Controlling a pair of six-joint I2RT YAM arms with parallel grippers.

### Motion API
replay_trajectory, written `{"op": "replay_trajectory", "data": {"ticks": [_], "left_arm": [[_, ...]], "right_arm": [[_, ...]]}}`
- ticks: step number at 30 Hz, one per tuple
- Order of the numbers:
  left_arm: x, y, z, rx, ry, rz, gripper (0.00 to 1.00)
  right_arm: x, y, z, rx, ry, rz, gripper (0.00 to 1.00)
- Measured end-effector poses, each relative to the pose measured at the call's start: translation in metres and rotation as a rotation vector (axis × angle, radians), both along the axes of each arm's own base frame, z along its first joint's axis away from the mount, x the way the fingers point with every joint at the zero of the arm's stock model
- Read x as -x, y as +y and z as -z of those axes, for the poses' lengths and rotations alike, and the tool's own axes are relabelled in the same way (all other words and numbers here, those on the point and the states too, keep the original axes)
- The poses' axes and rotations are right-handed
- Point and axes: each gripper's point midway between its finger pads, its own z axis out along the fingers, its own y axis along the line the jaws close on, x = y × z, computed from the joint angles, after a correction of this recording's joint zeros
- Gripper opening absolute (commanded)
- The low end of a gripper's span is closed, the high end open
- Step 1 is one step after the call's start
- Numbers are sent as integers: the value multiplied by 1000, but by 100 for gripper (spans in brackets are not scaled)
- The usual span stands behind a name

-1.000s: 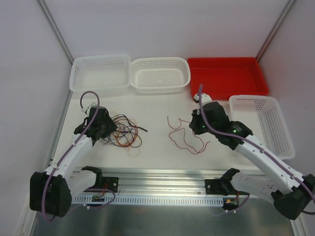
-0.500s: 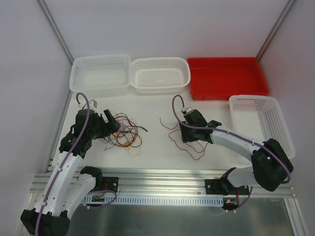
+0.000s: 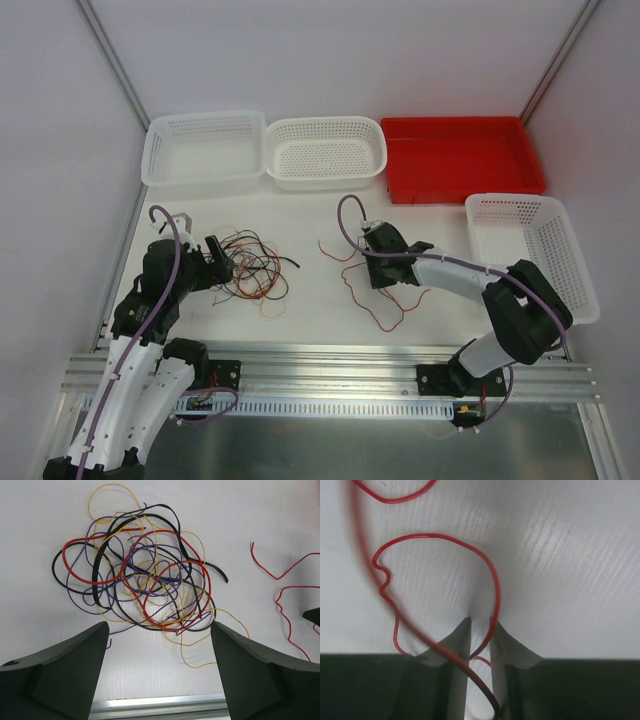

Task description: Untangle the cables

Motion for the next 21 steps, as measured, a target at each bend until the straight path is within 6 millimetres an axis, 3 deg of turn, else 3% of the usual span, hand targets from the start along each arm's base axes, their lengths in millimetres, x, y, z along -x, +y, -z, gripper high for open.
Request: {"op": "replay_trajectory", "data": {"ticks": [1,2,6,9,13,15,19,21], "left_arm": [[0,1,1,-6,1,-6,84],[0,2,1,-8,0,-9,84],[-1,3,1,-12,-1,-15,84],[-1,5,1,-17,-1,-21,84],[-1,6,1,-21,-2,-24,84],[-1,6,1,-23,-3,-25,84],[-1,6,1,-24,-3,-26,84],[-1,6,1,-24,-2,-26,84]], "right_arm": [[-1,0,0,1,-2,1,3],[-2,0,-1,1,-5,1,1],[-8,2,-13,-2,-30,9,1],[-14,0,-39,-3,-78,8,1],[-28,-9,-107,-6,-212,24,1],[-40,-18,-154,-22,-314,50,1],[-55,-65,-247,-5,-504,161,1],[-57,-93,-280,15,-570,227,1]]}}
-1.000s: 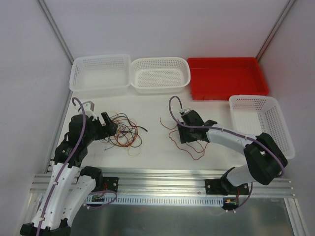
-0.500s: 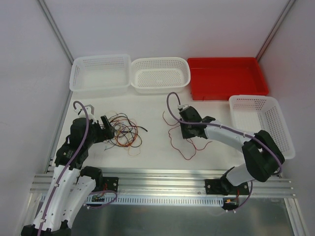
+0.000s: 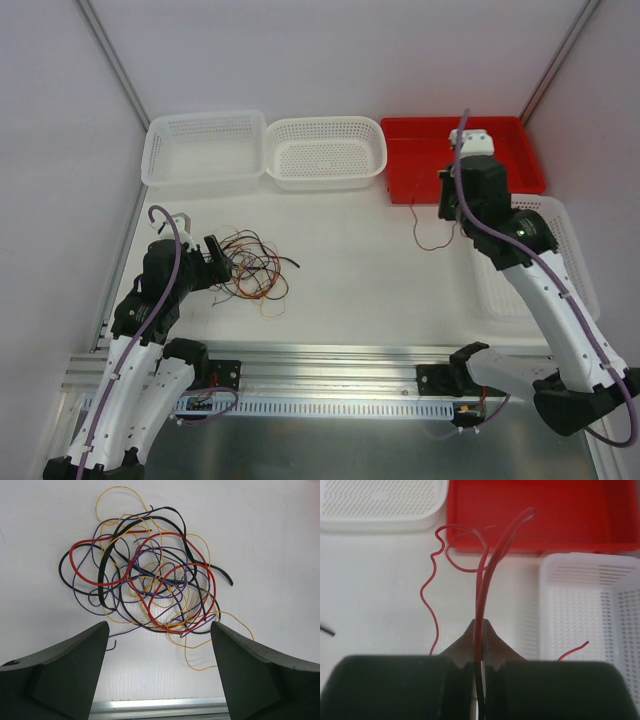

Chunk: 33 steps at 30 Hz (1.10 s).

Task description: Untangle the cables

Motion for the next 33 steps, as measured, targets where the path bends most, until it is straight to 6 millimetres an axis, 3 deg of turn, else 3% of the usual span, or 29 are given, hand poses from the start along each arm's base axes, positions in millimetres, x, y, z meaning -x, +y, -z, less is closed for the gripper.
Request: {"op": "replay_trajectory", "data": {"ticks": [3,6,9,12,18,24,26,27,29,30,33], "left_arm": [[0,0,0,0,1,0,84],[0,0,1,0,1,1,84],[0,0,1,0,0,1,84],[0,0,0,0,-3,1,84],[1,0,0,1,-4,2,84],[1,-1,2,4,1,7,84],[1,-1,3,4,3,7,84],[1,-1,3,3,4,7,84],[2,-1,4,3,6,7,84],[2,-1,4,3,7,7,84],[2,-1,5,3,8,7,84]], "right_arm": [[1,-55,-37,22,-76,150,1],[7,-112,-49,46,-104,343,1],[18,-168,-37,40,-83,558,1],[31,-213,-7,4,-29,762,1],[46,-256,54,-136,72,998,1],[34,-260,98,-259,147,1049,2],[28,-257,106,-295,166,1040,17],[25,-256,108,-307,172,1038,36],[22,-256,112,-321,177,1046,62],[22,-256,113,-324,181,1050,83],[24,-257,114,-321,183,1063,96]]}}
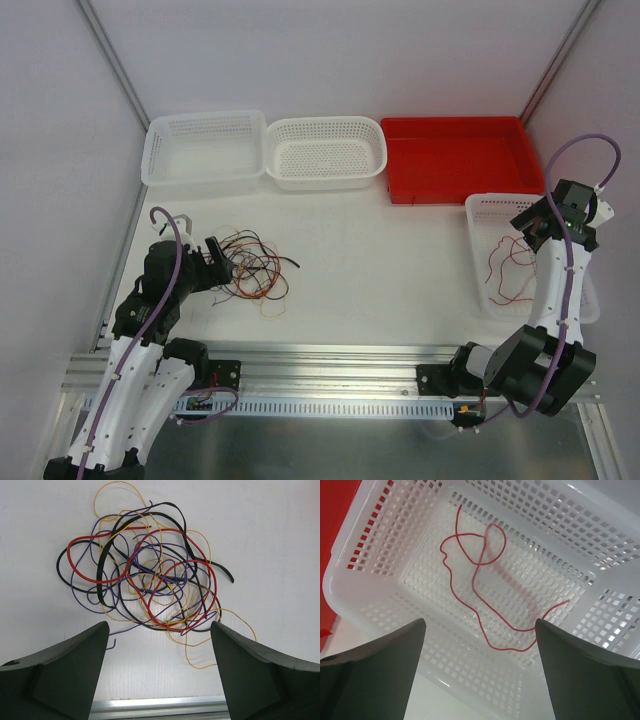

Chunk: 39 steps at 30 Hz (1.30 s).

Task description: Untangle the cables

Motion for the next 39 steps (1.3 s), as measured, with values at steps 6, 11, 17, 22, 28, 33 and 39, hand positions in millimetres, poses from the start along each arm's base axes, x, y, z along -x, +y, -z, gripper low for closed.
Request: {"op": "replay_trajectory", "data": {"ticks": [6,11,17,22,28,33,39], "left_arm": [[0,0,1,0,5,2,84],[0,-4,4,9,25,19,84],[-3,-8,19,12,103,28,84],[-6,-17,44,51,252,18,84],[-22,-28,68,97,411,-30,78],[-38,-35,92,129,496,-75,56],[-41,-63,121,145,594,-50,17]], "right_arm": [[10,4,-16,13,-25,-2,97],[13,23,-55,21,-149,-90,97],[1,97,-82,-29,-251,-431,97],[7,175,-64,-111,-243,-744,97],[29,250,-22,-193,-157,-1032,97],[49,295,3,-221,-115,-1197,97],[69,325,34,-230,-46,-1296,97]]}}
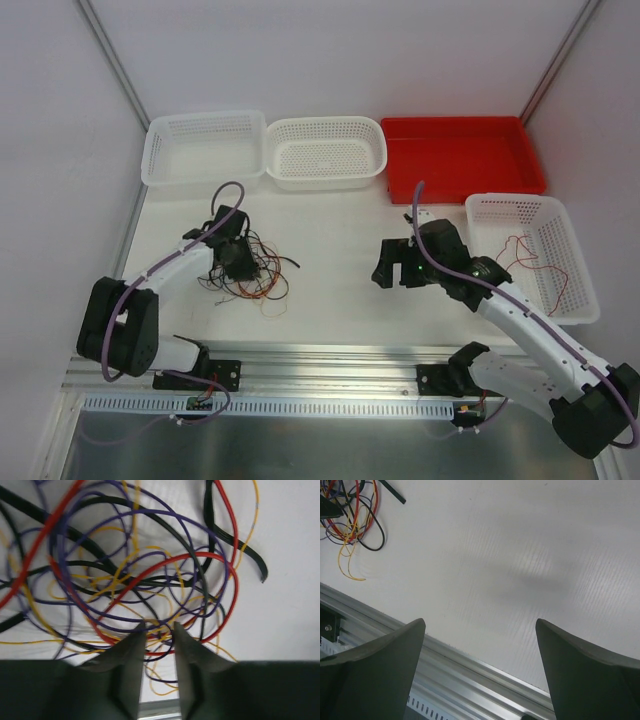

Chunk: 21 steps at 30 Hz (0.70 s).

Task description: Untangle the cables

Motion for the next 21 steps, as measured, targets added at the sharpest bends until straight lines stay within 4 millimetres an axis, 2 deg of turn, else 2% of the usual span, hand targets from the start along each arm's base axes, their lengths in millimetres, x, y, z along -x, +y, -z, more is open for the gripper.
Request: {"op": "replay_trajectory", "data": {"ticks": [3,4,8,13,15,17,21], "left_arm": [[-1,-34,2,7,13,85,4],[-4,-45,0,12,6,113,3],[-12,-110,-11,56,-22,243,3],[-10,-186,-34,120,-80,403,8],[-5,-204,-43,143,-104,443,8],[-1,-213,-50,160,-119,467,11],[-2,-208,-59,158,-149,457,13]], "right_arm": [[5,4,6,12,6,-11,97],[4,3,6,15,2,-6,97],[-1,-3,3,34,-36,30,97],[-4,-12,-11,26,-106,68,97],[-3,-15,-15,20,-125,75,97],[-2,-17,-17,18,-137,77,97],[-1,-17,-18,12,-147,72,97]]}}
